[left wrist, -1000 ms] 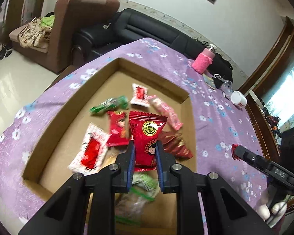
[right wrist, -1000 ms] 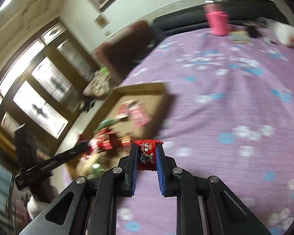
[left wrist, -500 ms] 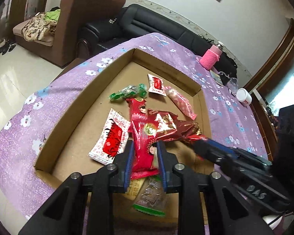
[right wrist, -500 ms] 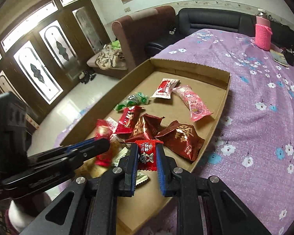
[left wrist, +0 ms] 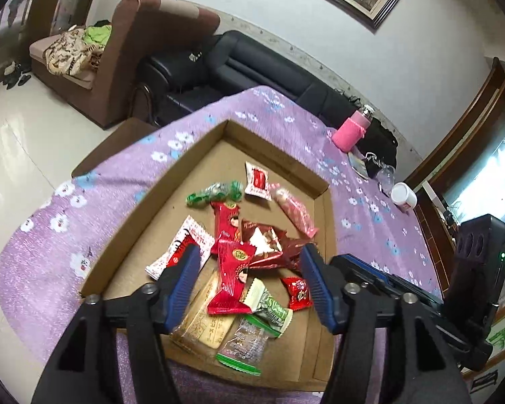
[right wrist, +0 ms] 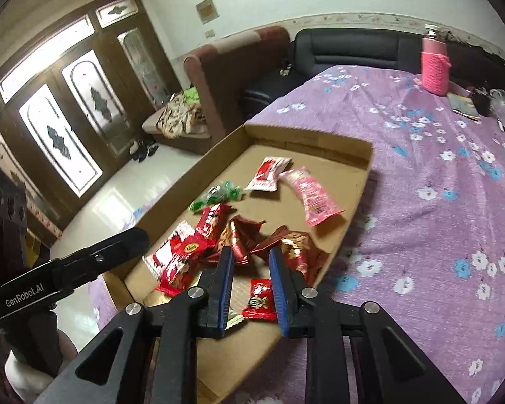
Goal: Organize snacks
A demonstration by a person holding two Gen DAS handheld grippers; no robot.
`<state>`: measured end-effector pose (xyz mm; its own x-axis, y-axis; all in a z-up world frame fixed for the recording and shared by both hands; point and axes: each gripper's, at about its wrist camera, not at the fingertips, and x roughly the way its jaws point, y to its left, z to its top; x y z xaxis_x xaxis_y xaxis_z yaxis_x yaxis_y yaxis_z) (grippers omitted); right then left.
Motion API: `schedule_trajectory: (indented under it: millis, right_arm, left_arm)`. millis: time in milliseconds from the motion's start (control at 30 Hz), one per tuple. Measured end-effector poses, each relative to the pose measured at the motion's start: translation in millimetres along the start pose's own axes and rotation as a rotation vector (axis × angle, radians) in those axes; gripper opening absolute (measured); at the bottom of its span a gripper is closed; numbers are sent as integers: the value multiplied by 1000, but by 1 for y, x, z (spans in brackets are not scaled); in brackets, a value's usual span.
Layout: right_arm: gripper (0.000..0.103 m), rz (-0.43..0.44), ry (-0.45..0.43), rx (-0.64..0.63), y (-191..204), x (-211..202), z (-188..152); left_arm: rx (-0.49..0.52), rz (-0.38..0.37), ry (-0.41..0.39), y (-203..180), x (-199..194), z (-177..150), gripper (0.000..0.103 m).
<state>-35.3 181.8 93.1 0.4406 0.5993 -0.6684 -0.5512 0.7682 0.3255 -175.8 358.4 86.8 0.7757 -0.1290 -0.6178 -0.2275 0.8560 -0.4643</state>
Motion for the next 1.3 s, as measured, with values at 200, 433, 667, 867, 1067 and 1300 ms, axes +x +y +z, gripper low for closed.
schedule_trajectory:
  millis: [200,433,667,867,1067,1300]
  right_arm:
    - [40,-30,-73,81,-17,-30,-10]
    - [47,-119,-121,111,-28,-47,-27]
    - [57,-164,-127,60,-23,-53,-42]
    - [67,-223,-155,2,-17,-60,-51]
    - [68,-231,-153,16,-23,-62,-54]
    - [68,-242,-143,33,-27,-60,-56]
  left_arm:
    - [115,219,-138,-30,-19,-2,81]
    - [196,430,-360,-60,-51,-8,103]
    - [252,512,-322,-82,-41,-9,103]
    - [279,488,-225,-95,-20,-17,103]
    - [317,478,-198,-109,-13,-24,103]
    - [323,463,-173,-113,-8,-27,103]
